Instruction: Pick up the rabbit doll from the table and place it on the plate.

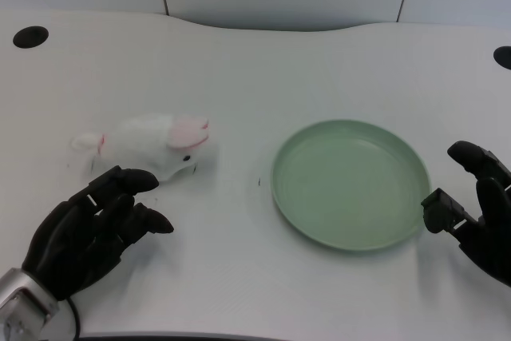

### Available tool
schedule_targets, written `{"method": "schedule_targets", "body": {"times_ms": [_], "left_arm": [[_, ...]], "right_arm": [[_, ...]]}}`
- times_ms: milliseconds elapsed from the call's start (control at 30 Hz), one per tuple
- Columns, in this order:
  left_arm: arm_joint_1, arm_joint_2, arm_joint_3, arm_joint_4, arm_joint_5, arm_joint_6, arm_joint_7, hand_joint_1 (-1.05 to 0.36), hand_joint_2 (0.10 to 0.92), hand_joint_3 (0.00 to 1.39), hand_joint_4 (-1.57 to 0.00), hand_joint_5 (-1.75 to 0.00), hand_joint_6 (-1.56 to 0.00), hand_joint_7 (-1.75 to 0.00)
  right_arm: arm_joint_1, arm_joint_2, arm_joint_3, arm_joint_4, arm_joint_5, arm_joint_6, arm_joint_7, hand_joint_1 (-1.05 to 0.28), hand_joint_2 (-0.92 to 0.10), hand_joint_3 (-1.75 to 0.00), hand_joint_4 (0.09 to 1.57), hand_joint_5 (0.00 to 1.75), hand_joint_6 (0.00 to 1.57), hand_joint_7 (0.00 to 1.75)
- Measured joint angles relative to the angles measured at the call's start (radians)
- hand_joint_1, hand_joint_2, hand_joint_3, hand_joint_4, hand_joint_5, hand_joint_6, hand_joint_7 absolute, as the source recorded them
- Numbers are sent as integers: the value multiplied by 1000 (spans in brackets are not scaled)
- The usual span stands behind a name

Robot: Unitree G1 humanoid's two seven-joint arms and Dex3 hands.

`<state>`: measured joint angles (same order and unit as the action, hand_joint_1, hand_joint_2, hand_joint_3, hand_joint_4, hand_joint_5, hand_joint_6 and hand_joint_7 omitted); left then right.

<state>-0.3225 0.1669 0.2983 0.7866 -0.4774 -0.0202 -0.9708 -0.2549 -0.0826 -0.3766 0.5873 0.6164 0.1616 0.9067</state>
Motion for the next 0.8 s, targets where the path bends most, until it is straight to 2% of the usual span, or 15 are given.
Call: {"method": "schedule_targets", "body": {"times_ms": [233,267,433,533,633,733,767,800], "left_arm": [[5,0,2,-8,-1,-7,0,-521,921,319,-193,-1638,-362,-1140],[13,-3,4,-27,-2,-13,1,-538,921,313,-206,-1512,-355,-1116],[57,-19,7,-179,-33,-26,9,-590,921,293,-232,-1311,-352,-1021],[60,-15,20,-318,-96,13,9,-602,921,236,-269,-1300,-359,-990],[49,-2,24,-380,-122,34,11,-592,921,188,-278,-1294,-369,-986],[33,7,26,-391,-122,34,31,-590,921,158,-296,-1110,-428,-798],[30,11,26,-391,-117,26,35,-577,921,139,-292,-978,-457,-652],[23,13,26,-387,-111,7,36,-571,921,129,-295,-910,-474,-577]], "right_arm": [[8,0,1,-11,-1,0,-6,-650,-921,-168,624,1746,645,1391],[8,0,2,-12,-1,1,-7,-651,-921,-165,625,1746,644,1390],[10,2,3,-13,0,4,-8,-658,-921,-154,629,1746,624,1435],[10,2,3,-13,0,3,-8,-655,-921,-154,628,1746,615,1427],[10,2,3,-12,0,3,-8,-657,-921,-157,614,1746,627,1406],[10,2,3,-11,0,3,-8,-656,-921,-143,612,1746,647,1359],[10,2,3,-10,0,3,-8,-656,-921,-145,613,1746,651,1353],[10,1,2,-8,0,3,-8,-655,-921,-153,612,1746,650,1355]]}}
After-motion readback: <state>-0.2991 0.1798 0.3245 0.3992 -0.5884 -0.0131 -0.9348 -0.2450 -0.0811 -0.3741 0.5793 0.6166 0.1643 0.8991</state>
